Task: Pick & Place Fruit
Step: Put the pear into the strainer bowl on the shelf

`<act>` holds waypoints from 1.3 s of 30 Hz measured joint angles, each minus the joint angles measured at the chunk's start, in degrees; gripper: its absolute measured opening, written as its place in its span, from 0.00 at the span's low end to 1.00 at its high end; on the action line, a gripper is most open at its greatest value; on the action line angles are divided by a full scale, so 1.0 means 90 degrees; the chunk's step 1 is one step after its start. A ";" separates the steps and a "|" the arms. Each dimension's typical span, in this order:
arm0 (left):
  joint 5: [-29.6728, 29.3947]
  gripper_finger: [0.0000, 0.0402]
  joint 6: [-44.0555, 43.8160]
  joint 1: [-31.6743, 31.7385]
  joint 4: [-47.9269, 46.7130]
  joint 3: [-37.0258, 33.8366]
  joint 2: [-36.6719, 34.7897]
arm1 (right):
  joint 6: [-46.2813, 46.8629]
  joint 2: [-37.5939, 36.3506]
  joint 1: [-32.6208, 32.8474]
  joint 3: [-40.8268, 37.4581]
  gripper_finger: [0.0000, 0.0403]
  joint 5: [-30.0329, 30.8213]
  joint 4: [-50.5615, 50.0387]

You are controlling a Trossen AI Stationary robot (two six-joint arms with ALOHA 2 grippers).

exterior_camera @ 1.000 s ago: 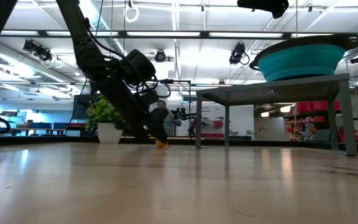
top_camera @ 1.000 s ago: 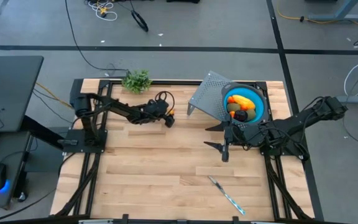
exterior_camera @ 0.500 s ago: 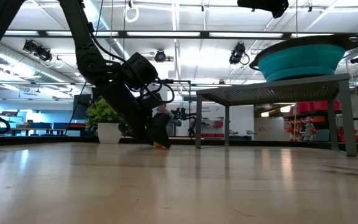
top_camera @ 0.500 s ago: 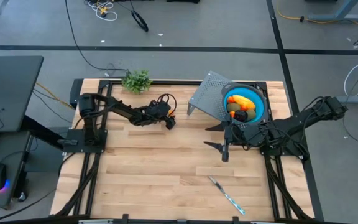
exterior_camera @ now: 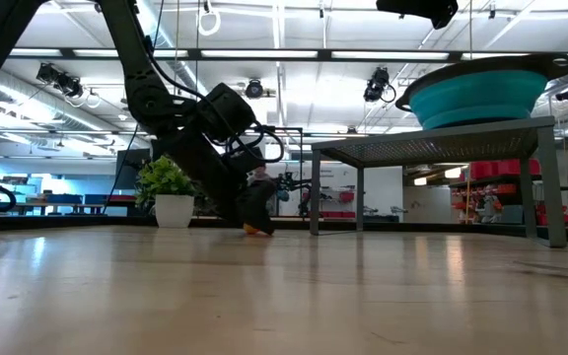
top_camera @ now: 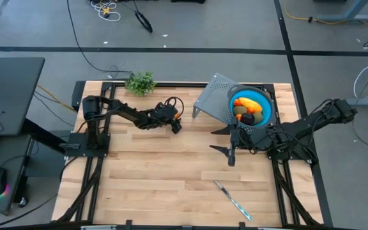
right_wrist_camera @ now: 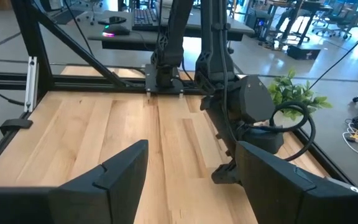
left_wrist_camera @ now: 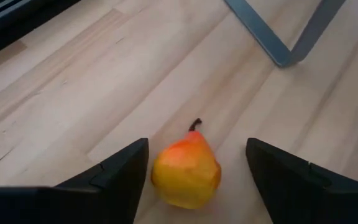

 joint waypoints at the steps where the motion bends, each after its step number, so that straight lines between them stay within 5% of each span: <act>1: 0.0018 0.66 -0.0001 0.0000 -0.0031 0.0002 -0.0003 | 0.0000 0.0000 0.0000 0.0000 0.62 0.0002 0.0000; 9: 0.0594 0.52 0.0059 0.0005 -0.0279 -0.0005 -0.0158 | 0.0000 0.0000 0.0000 0.0000 0.62 0.0000 0.0000; 20: 0.0594 0.30 0.0163 -0.0172 -0.1378 -0.0033 -0.1485 | 0.0000 0.0000 0.0000 0.0000 0.62 0.0000 0.0000; 30: 0.0909 0.32 0.0352 -0.0916 -0.1148 -0.0019 -0.2662 | -0.0006 0.0002 0.0000 0.0000 0.62 -0.0170 0.0000; 39: 0.2383 0.31 -0.0185 -0.1694 0.0281 -0.0012 -0.3369 | -0.1724 0.0879 0.0036 0.0000 0.62 -0.0450 0.1165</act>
